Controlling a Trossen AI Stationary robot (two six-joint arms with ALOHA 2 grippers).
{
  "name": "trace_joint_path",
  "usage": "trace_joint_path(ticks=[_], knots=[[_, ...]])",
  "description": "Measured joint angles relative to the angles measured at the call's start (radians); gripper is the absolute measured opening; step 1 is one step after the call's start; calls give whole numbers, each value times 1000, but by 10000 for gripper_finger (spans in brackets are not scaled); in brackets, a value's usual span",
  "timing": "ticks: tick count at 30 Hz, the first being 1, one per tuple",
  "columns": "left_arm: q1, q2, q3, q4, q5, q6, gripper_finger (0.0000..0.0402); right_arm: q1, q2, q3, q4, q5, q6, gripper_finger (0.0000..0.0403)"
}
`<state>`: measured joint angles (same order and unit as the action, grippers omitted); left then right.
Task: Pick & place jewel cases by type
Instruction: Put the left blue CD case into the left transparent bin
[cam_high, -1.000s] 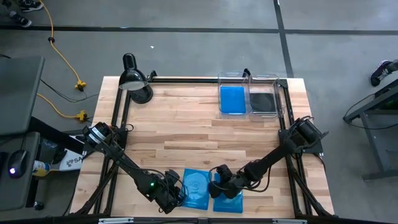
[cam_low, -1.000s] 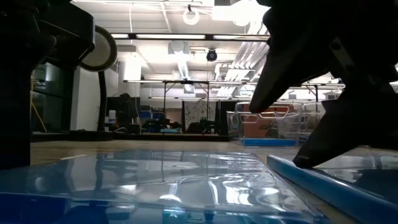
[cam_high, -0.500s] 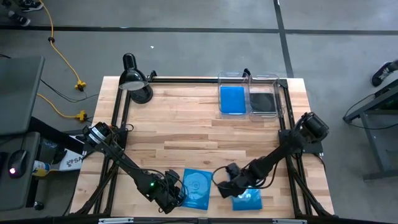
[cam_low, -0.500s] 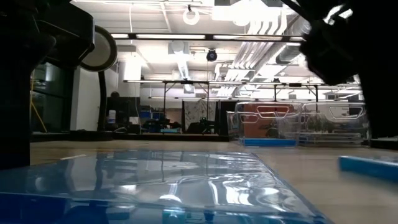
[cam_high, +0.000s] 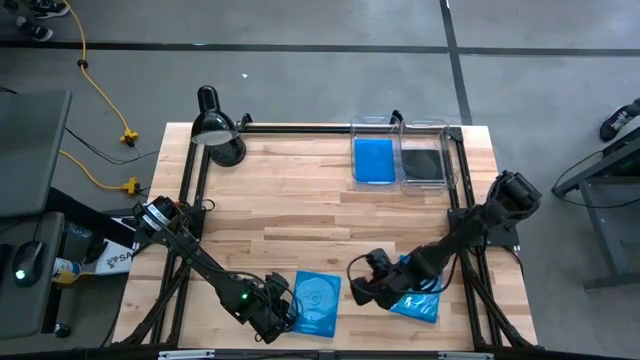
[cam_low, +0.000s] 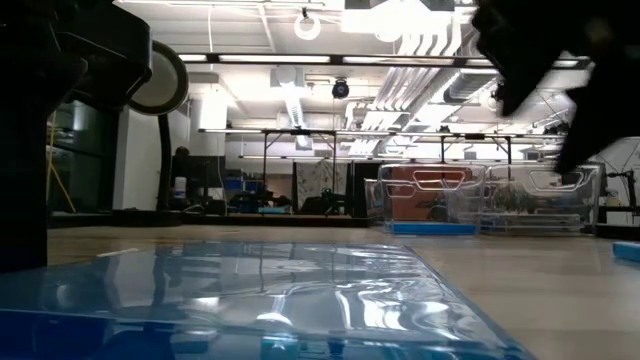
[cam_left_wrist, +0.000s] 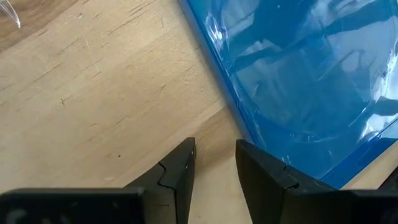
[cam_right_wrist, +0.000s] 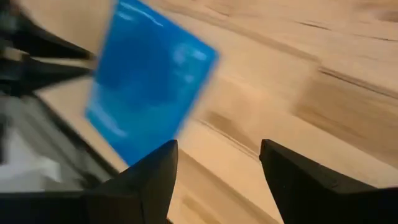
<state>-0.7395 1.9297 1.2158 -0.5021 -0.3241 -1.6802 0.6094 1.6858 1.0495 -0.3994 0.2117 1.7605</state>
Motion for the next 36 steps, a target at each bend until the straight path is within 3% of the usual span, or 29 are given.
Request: trace_joint_path(ticks=[5, 18, 36], knots=[[0, 0, -1, 14, -5, 0, 117, -3, 80, -1, 122, 68, -7, 224], [0, 0, -3, 96, -9, 24, 117, -28, 258, 2, 411, 75, -3, 224], [8, 48, 4, 221, 30, 23, 117, -67, 265, 3, 408, 86, -4, 224]])
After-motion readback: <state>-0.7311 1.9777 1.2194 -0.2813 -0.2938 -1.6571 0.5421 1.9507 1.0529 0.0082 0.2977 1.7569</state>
